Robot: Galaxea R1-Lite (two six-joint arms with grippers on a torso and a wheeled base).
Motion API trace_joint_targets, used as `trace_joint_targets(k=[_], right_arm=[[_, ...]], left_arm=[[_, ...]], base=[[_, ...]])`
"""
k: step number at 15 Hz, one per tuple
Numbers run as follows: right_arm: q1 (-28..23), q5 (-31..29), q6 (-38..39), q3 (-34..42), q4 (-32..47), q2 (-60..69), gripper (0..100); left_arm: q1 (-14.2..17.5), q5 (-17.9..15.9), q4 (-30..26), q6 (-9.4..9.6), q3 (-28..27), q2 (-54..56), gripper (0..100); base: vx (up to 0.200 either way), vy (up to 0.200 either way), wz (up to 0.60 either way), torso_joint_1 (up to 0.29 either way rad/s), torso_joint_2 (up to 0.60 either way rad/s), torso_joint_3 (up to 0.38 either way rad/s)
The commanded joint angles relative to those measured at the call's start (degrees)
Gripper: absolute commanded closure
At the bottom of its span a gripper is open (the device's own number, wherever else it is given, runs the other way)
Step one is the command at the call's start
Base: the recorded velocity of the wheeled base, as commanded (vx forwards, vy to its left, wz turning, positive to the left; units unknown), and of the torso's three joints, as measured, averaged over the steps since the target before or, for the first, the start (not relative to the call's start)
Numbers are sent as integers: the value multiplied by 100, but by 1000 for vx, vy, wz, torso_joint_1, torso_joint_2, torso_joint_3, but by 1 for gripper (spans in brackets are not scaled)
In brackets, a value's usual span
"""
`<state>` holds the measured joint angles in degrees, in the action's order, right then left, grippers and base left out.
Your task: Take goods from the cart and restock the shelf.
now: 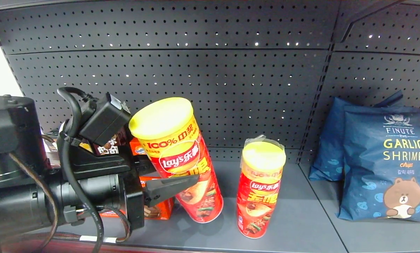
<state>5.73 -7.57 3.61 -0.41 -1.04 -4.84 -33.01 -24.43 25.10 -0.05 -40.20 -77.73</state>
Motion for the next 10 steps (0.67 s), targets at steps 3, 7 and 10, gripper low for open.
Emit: trace_joint_targets(k=[3,7,10], right_arm=[[95,520,-405,41,121,-43,0],[95,511,-396,41,121,-43,0],[95,511,-396,41,121,-43,0]], left_arm=[[383,-326,-14,-4,-14,30,100],[366,-334,4,31,-49,-50,100],[454,-334,4,31,-119,-111,100]], base=[[0,0,0,0,0,0],[0,0,0,0,0,0],[0,0,0,0,0,0]])
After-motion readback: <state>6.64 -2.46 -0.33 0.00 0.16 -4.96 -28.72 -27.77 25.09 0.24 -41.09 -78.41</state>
